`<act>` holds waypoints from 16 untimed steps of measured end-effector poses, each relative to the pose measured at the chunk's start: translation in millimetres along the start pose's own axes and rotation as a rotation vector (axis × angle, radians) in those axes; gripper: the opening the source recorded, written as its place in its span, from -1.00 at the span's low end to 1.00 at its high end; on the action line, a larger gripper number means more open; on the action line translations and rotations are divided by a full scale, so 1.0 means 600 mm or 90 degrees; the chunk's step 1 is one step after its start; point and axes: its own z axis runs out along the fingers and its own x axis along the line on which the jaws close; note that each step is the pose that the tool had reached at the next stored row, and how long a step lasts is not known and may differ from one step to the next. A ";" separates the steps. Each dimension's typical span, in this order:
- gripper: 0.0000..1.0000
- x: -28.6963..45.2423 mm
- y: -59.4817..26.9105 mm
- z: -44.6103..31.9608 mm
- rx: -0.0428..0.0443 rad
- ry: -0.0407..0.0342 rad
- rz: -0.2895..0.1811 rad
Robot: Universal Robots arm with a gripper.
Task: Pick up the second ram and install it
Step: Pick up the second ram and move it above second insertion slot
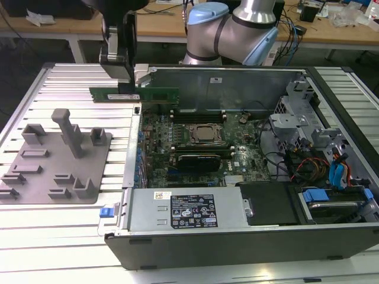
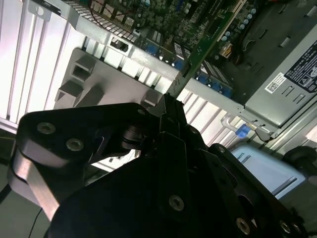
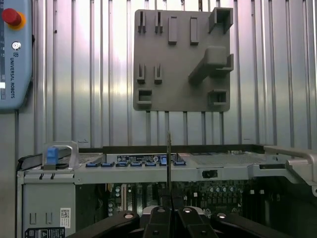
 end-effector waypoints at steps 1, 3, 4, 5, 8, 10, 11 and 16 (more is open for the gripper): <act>-0.82 0.000 -0.007 0.000 0.0000 0.0000 0.000; -0.82 0.000 -0.021 -0.001 0.0000 0.0000 0.000; -0.82 0.000 -0.027 -0.001 0.0000 0.0000 0.000; -0.82 0.000 -0.031 -0.001 0.0000 0.0000 0.000; -0.82 -0.001 -0.048 -0.002 0.0000 0.0000 0.000; -0.82 -0.001 -0.057 -0.003 0.0000 0.0001 0.000; -0.82 -0.001 -0.064 -0.003 0.0000 0.0000 0.000; -0.82 -0.001 -0.096 -0.004 0.0000 0.0000 0.000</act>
